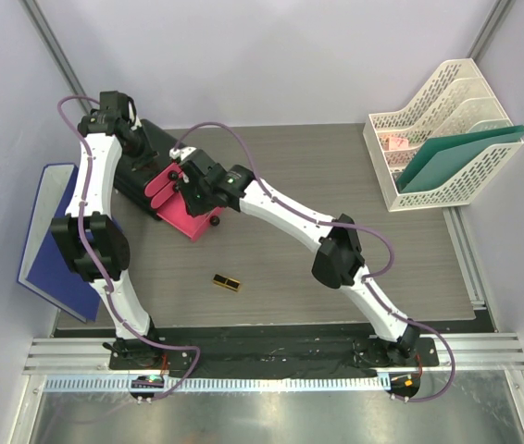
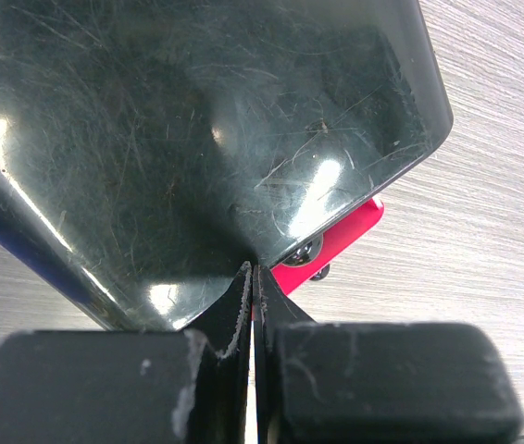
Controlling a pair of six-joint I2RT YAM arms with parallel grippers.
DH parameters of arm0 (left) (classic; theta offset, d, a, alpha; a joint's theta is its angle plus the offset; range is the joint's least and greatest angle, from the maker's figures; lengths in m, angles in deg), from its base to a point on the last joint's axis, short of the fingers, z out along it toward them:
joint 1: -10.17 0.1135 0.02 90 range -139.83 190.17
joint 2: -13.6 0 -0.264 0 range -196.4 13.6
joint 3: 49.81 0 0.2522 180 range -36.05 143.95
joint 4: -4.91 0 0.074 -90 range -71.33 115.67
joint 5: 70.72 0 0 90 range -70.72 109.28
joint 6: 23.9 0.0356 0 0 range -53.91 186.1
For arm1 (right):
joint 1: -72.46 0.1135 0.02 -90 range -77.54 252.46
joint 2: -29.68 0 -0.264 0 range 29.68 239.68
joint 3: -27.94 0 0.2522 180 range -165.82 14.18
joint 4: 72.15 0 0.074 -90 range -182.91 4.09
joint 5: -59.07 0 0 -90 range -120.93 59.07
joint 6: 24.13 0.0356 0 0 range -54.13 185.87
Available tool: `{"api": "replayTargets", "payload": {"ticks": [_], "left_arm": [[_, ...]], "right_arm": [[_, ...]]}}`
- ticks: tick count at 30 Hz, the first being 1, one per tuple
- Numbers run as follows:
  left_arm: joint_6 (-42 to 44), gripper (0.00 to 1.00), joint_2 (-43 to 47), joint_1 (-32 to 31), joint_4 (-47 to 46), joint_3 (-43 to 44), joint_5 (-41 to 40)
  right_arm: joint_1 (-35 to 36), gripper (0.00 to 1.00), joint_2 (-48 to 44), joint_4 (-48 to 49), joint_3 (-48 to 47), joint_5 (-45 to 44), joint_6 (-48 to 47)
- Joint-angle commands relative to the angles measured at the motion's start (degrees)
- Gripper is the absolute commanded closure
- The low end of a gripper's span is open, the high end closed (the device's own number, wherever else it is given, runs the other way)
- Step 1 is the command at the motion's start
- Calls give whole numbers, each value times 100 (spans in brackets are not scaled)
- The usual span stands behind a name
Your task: Organize the makeup
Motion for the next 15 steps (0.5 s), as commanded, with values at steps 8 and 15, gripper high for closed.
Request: {"api": "replayTargets", "payload": {"ticks": [8, 15], "left_arm": [[158, 100, -85, 40, 438, -16, -21], [175, 100, -85, 40, 447, 10, -30]], "right_arm": [[-402, 92, 515, 1164, -244, 748, 1199], [-683, 92, 744, 1490, -218, 801, 1674]]}}
